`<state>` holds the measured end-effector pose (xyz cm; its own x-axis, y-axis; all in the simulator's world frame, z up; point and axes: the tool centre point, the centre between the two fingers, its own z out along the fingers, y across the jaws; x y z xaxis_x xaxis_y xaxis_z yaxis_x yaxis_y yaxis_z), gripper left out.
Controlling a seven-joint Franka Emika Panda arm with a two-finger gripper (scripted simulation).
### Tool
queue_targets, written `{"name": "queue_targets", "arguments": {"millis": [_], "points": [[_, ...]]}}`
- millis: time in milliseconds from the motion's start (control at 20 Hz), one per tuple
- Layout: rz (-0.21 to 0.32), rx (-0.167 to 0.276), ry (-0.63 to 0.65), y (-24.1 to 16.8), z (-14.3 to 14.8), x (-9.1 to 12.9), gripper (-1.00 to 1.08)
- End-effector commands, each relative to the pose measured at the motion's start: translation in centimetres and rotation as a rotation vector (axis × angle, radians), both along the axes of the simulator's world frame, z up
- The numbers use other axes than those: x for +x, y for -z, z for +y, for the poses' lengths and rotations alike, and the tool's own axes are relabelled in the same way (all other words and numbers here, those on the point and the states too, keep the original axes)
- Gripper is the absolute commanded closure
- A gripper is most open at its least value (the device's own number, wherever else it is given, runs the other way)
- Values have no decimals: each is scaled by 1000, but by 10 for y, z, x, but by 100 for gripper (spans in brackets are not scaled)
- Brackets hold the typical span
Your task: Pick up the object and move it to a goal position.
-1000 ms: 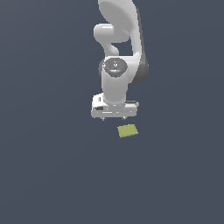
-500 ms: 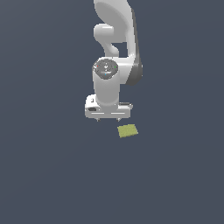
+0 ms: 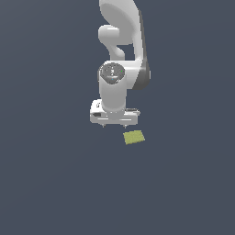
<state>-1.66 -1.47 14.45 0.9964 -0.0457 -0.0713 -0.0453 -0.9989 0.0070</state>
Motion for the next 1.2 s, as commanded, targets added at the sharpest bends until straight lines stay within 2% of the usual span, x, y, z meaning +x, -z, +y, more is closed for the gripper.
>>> {"name": "queue_targets", "arguments": {"millis": [0,400,1150], "points": [[-1,-1,26,2,3,0,-92],[-7,-5,167,12,17,0,-92],[-22,-17,536,38,51,-2,-92]]}}
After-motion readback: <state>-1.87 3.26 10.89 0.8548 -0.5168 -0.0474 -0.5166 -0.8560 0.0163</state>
